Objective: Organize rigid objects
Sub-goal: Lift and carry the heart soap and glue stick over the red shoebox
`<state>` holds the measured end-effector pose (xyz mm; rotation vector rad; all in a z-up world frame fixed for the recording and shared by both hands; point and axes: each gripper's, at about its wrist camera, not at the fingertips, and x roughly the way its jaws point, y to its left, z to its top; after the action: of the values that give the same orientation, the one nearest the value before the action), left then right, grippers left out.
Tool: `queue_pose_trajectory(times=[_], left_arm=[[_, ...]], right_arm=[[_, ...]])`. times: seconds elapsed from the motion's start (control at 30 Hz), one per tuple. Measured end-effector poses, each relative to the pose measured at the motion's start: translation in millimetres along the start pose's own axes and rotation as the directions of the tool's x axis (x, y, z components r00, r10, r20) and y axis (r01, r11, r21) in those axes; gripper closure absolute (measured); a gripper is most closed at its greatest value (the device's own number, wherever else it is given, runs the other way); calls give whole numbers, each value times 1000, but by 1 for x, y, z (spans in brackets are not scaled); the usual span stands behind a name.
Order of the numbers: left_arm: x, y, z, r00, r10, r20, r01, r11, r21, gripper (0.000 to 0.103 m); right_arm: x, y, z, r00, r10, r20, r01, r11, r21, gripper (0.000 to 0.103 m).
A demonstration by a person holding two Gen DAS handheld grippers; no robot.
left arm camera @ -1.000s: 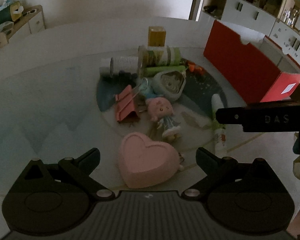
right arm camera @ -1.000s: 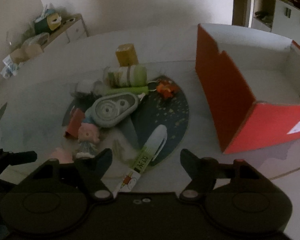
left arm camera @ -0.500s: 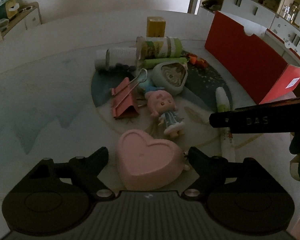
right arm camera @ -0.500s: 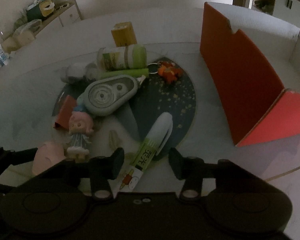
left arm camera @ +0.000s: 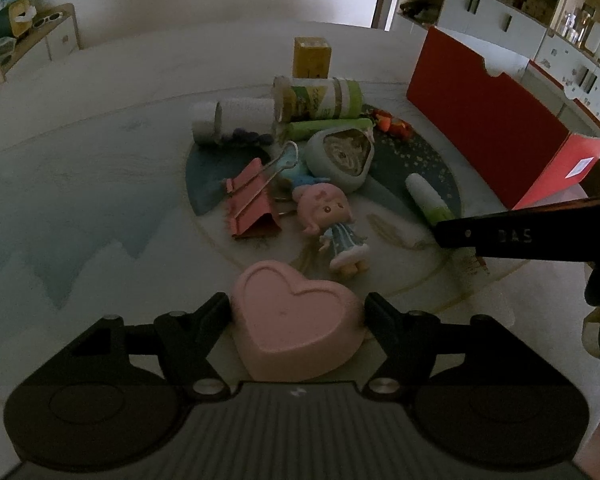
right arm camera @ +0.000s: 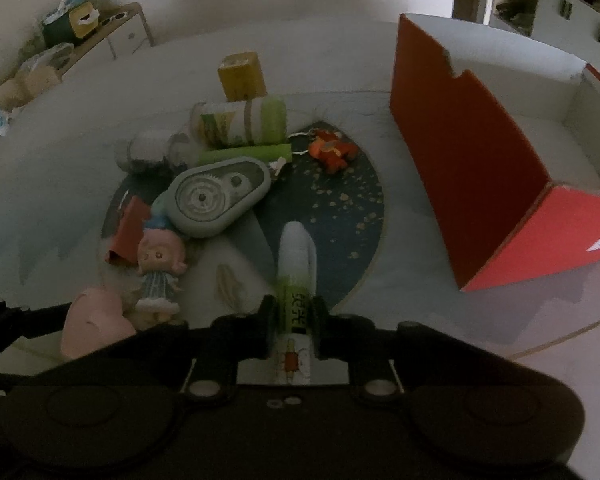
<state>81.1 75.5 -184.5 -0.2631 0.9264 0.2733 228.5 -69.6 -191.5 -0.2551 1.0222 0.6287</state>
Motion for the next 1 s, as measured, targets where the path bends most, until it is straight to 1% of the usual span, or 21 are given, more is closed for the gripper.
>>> queue_pose_trajectory(times=[0.17,0.33,0.57,0.8,1.0], left_arm=[[-9,3,2,1000,-10,11,10,1000,1,29],[-25,3,8,999,-33,42,33,999,15,29],[-54,-5,24,993,-73,95,66,995,72,29],[-87,-17,54,978,-132,161,114,987,113,29],[-106,-36,79,966,-164,198,135,979,152,29]], right_arm=[[-14,1,-2,1000,-7,23,6,1000,18,87],[-36,4,-3,998,-5,55,4,1000,26,87],[-72,2,1,994,-14,109,8,999,48,86],[-111,-9,13,985,-28,168,14,997,79,86],[-139,-32,31,974,-38,225,13,994,110,86]])
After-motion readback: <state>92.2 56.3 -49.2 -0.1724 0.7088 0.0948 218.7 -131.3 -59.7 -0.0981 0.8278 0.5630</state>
